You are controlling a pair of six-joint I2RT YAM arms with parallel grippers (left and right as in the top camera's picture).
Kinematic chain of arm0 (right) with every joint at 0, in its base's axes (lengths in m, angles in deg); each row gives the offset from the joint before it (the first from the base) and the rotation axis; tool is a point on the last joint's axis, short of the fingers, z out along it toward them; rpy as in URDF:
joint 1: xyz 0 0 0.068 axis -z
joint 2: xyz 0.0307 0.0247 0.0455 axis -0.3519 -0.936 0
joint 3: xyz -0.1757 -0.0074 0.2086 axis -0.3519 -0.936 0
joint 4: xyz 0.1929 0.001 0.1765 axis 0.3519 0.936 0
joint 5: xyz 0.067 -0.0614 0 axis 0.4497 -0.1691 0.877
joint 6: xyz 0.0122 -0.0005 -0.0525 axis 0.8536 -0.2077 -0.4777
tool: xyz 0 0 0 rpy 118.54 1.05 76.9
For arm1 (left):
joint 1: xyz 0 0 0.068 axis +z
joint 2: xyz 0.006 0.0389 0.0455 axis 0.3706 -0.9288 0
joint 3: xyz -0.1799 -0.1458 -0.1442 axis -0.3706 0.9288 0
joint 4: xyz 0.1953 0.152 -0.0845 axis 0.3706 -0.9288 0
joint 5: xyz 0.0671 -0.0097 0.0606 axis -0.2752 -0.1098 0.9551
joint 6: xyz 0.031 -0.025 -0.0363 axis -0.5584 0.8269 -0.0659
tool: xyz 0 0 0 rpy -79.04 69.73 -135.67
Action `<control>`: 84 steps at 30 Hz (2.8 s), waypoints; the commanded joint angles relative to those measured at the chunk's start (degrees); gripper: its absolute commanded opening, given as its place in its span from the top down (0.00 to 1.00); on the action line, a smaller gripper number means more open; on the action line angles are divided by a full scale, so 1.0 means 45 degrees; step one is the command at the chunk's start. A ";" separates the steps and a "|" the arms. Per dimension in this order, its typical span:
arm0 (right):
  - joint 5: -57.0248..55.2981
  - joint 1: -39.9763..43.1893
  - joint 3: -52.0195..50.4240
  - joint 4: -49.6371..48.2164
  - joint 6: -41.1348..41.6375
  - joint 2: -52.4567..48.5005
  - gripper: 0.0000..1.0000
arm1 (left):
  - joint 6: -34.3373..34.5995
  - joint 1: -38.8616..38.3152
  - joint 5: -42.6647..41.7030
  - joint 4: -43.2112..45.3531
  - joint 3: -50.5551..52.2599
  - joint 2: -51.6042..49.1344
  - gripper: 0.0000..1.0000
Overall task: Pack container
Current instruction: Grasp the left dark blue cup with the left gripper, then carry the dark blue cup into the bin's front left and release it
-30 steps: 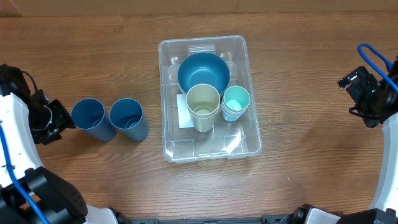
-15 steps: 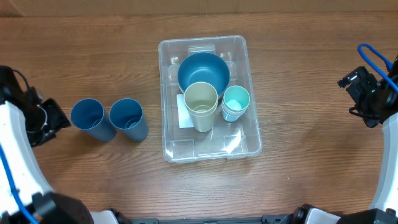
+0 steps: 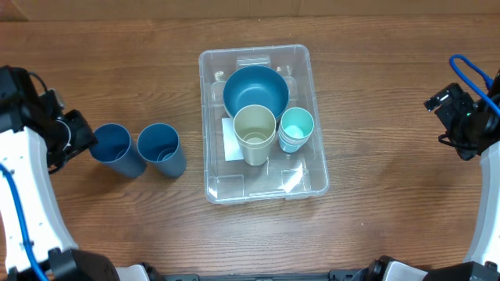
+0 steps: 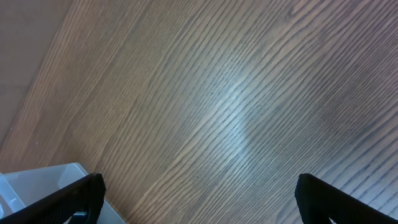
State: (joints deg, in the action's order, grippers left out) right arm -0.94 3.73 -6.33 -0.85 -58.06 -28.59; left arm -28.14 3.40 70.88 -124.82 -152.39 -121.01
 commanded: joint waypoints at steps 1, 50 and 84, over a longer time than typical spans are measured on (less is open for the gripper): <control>0.0019 0.0034 0.0112 -0.0058 0.0117 0.0000 0.00 | -0.0199 -0.0053 -0.0131 0.0219 0.0427 -0.0928 0.54; 0.0019 0.0034 0.0112 -0.0058 0.0117 0.0000 0.00 | 0.0865 -1.1472 0.0772 -0.5008 -1.1181 -0.0962 0.96; 0.0019 0.0034 0.0112 -0.0058 0.0117 0.0000 0.00 | 0.0374 -1.5300 0.1268 -0.1486 -0.4425 -0.2050 0.96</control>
State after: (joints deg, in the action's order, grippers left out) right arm -0.94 3.73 -6.33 -0.85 -58.04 -28.59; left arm -25.29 -65.06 74.79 -131.75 -173.59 -129.64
